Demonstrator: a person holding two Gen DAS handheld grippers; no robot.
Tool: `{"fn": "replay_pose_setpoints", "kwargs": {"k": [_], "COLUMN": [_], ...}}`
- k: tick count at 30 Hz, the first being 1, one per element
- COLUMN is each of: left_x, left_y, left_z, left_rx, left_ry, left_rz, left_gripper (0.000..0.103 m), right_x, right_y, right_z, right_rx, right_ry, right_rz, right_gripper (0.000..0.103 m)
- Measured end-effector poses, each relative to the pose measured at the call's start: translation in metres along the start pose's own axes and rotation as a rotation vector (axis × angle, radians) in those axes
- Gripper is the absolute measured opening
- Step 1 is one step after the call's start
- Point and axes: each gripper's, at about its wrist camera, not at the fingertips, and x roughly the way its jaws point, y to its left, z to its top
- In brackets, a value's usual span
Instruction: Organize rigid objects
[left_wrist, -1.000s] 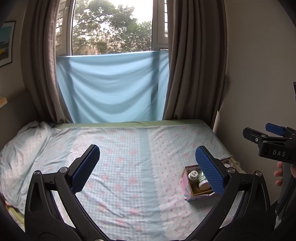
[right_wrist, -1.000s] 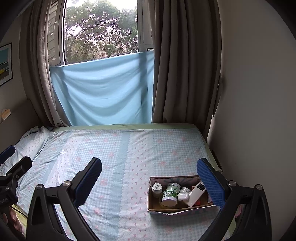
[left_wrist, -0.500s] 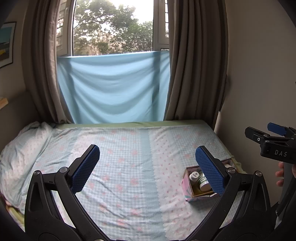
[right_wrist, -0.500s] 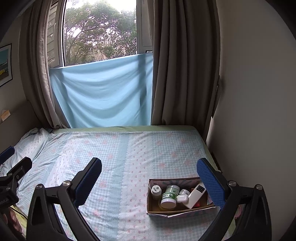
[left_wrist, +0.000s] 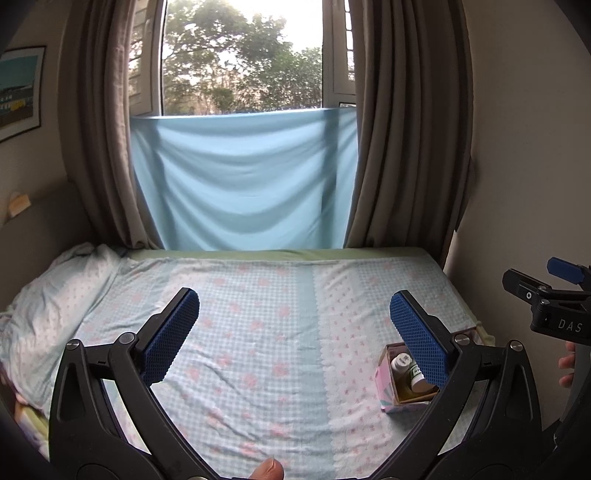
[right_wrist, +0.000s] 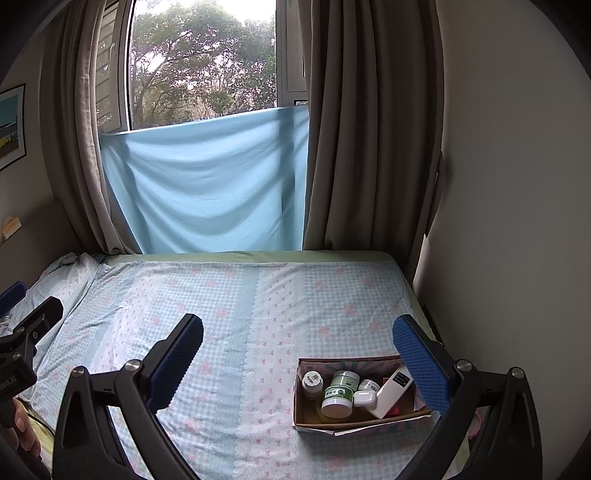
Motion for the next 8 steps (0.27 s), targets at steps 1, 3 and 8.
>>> {"fn": "replay_pose_setpoints", "kwargs": {"k": [1, 3, 8], "left_x": [0.001, 0.006, 0.019], "left_y": [0.000, 0.002, 0.005], "left_z": [0.001, 0.001, -0.001], "left_rx": [0.000, 0.002, 0.011], "left_ry": [-0.001, -0.001, 0.018], "left_rz": [0.009, 0.009, -0.014], "left_gripper": [0.103, 0.103, 0.103], "right_x": [0.001, 0.004, 0.018], "right_y": [0.000, 0.001, 0.002], "right_z": [0.000, 0.001, 0.002], "right_rx": [-0.001, -0.001, 0.011], "right_ry": [0.003, 0.009, 0.039], "right_rz": [-0.001, -0.002, -0.013], "right_gripper": [0.102, 0.102, 0.102]}}
